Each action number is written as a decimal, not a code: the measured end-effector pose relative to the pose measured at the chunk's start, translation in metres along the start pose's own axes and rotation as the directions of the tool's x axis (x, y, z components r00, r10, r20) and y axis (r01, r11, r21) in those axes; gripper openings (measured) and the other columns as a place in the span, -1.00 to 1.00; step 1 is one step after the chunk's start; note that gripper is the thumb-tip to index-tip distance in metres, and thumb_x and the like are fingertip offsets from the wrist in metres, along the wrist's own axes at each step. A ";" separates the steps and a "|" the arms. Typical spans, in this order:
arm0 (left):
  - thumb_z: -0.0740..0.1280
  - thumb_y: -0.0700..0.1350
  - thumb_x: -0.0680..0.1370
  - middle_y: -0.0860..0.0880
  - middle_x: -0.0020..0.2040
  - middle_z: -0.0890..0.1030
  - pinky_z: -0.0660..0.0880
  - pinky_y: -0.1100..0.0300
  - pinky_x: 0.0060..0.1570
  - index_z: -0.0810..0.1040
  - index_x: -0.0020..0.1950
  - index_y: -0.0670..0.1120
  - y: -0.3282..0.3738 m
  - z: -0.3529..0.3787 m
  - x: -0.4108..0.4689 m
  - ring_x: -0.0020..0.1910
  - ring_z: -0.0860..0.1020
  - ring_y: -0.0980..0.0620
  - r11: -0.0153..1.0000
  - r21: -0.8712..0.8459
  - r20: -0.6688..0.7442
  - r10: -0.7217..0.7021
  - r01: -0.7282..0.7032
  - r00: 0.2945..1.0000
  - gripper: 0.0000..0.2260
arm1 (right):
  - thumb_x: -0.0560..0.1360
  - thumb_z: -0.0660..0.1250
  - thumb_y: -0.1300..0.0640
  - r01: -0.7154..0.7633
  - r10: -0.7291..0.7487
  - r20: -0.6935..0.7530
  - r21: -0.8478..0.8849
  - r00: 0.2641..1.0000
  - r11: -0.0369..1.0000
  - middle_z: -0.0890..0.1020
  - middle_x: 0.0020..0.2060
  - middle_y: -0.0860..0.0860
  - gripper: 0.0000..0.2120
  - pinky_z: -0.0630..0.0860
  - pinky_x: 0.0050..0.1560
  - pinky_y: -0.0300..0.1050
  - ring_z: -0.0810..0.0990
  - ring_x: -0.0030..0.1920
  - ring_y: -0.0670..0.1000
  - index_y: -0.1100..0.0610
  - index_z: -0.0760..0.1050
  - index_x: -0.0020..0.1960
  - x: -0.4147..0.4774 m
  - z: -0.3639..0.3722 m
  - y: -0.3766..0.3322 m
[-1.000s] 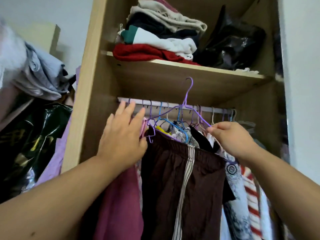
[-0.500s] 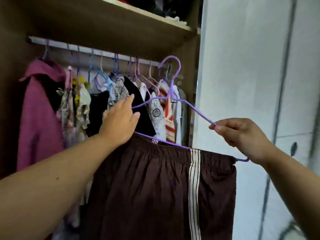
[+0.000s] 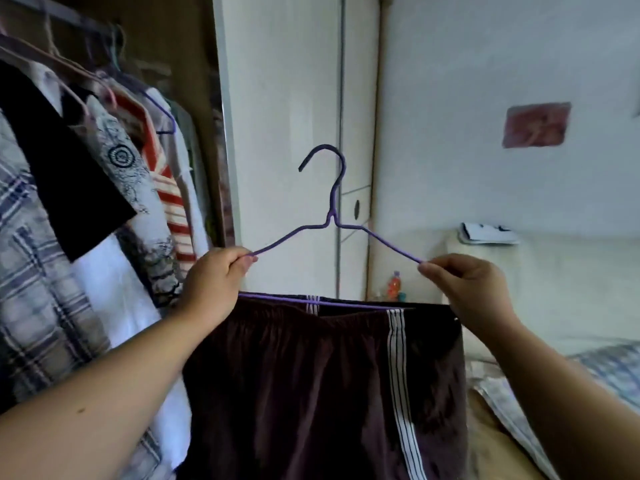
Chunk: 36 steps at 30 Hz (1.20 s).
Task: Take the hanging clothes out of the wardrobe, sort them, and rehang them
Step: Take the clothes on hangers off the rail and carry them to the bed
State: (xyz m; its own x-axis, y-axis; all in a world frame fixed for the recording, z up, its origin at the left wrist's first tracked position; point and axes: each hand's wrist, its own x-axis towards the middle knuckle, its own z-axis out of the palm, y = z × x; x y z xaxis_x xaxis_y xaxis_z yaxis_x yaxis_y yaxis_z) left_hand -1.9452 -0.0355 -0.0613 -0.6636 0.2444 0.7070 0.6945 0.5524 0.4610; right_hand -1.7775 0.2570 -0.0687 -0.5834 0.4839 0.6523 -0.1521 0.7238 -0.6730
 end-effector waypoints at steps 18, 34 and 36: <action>0.34 -0.13 0.54 -0.17 -0.11 0.61 0.48 -0.01 -0.06 0.67 0.04 -0.08 0.132 0.095 -0.259 -0.05 0.56 -0.23 0.850 -0.483 0.539 0.477 -0.210 0.694 -0.85 | 0.35 0.48 -0.08 -0.778 0.541 -0.647 -0.133 0.537 0.614 0.62 -0.47 -0.19 -0.80 0.45 -0.25 -0.16 0.56 -0.36 -0.20 -0.20 0.56 -0.43 -0.446 -0.164 -0.038; 0.21 -0.04 0.60 0.12 -0.01 0.52 0.35 0.22 -0.11 0.58 0.13 0.15 0.395 0.089 -0.637 -0.07 0.46 0.12 0.680 -0.725 0.685 0.693 -0.112 -0.224 -0.80 | 0.35 0.46 -0.15 -0.986 0.491 -0.858 0.168 -0.149 -0.006 0.61 -0.36 -0.22 -0.84 0.34 -0.33 -0.26 0.54 -0.25 -0.22 -0.16 0.55 -0.34 -0.814 -0.372 -0.164; 0.21 -0.06 0.60 0.10 0.05 0.52 0.38 0.21 -0.10 0.58 0.12 0.15 0.422 0.093 -0.676 -0.05 0.48 0.12 0.707 -0.699 0.704 0.658 -0.104 -0.267 -0.80 | 0.38 0.44 -0.12 -0.980 0.499 -0.845 0.196 -0.191 -0.043 0.59 -0.38 -0.25 -0.82 0.31 -0.35 -0.29 0.51 -0.27 -0.25 -0.18 0.52 -0.36 -0.845 -0.397 -0.154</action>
State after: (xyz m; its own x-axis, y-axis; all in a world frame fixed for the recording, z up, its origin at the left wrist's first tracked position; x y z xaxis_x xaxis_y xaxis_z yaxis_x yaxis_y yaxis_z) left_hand -1.2291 0.1068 -0.3943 0.4382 0.8594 -0.2636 0.7544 -0.1922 0.6276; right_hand -0.9446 -0.0679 -0.3779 0.7100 0.6845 -0.1656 0.4218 -0.6017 -0.6783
